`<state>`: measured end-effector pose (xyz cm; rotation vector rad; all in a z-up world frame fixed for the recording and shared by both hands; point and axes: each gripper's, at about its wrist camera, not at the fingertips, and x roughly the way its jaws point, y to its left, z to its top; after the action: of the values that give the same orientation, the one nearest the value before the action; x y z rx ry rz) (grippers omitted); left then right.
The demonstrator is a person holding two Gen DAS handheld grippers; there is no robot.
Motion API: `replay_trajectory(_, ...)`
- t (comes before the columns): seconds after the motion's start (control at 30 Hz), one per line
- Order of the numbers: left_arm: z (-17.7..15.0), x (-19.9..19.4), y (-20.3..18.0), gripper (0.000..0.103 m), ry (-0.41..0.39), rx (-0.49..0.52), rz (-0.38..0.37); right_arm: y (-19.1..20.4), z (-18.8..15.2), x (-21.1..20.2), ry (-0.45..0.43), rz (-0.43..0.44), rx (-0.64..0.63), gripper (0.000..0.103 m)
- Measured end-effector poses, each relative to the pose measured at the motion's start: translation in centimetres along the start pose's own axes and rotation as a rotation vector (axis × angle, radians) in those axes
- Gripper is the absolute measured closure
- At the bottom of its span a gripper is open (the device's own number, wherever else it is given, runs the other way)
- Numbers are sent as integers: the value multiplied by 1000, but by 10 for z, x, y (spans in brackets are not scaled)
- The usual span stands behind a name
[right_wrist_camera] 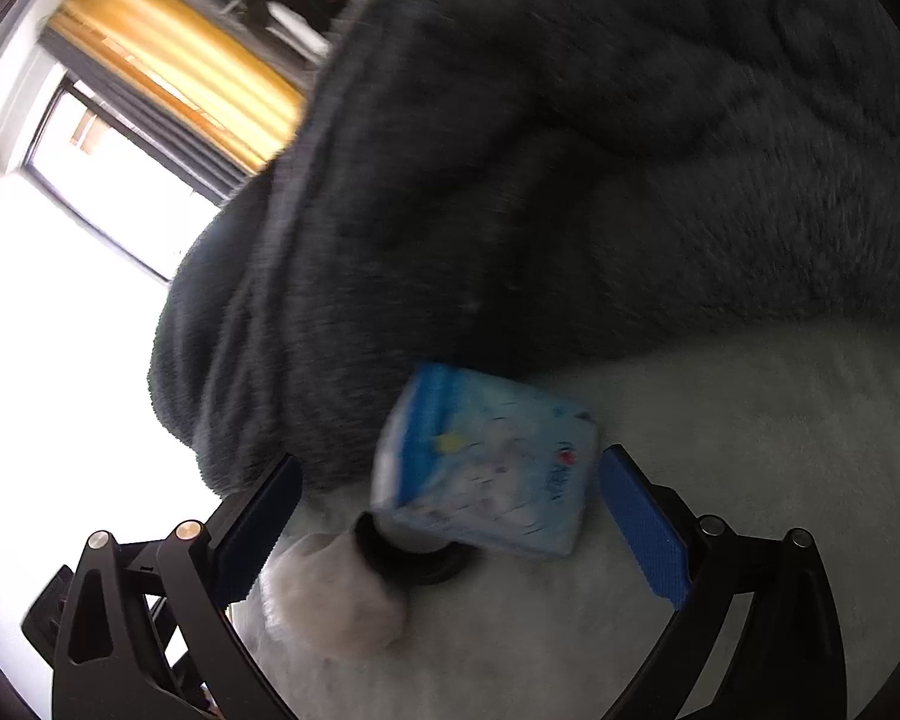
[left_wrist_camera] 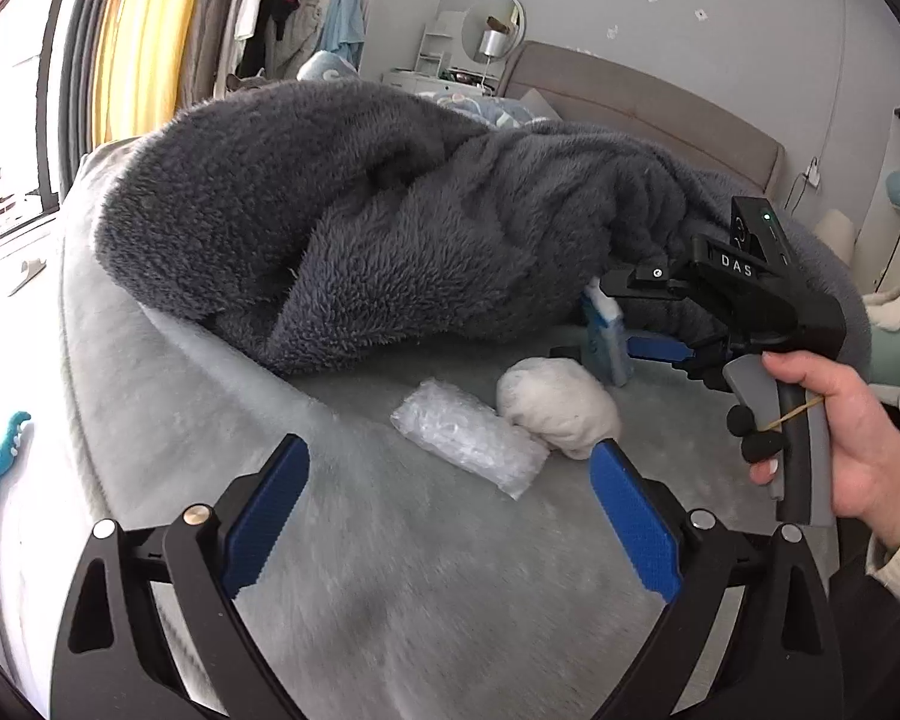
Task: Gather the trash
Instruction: 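Grasp the bubble wrap roll with the left tool while the right tool grasps the tissue pack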
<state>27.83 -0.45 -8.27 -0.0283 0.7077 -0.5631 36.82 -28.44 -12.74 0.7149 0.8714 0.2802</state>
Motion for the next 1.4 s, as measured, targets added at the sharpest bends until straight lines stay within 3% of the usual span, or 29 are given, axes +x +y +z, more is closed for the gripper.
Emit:
replay_trajectory(0.37,5,36,-10,7,64,148,-28,-4,8,31,65,1,-20,3)
replay_trajectory(0.43,6,39,-11,7,65,157,-30,5,9,40,67,-8,-27,7)
replay_trajectory(0.5,8,40,-11,7,62,167,-36,7,9,43,69,-17,-29,23)
replay_trajectory(0.57,10,42,-11,7,56,173,-40,5,11,45,70,-5,-18,23)
replay_trajectory(0.73,14,48,-11,8,61,181,-56,-1,16,38,64,10,-12,24)
replay_trajectory(0.93,8,58,-19,22,98,223,-66,-24,21,13,70,14,-20,24)
replay_trajectory(1.1,6,61,-23,33,119,254,-57,-19,25,0,71,2,-32,24)
replay_trajectory(1.4,7,49,-18,34,112,216,-24,-12,22,-21,55,-1,-39,24)
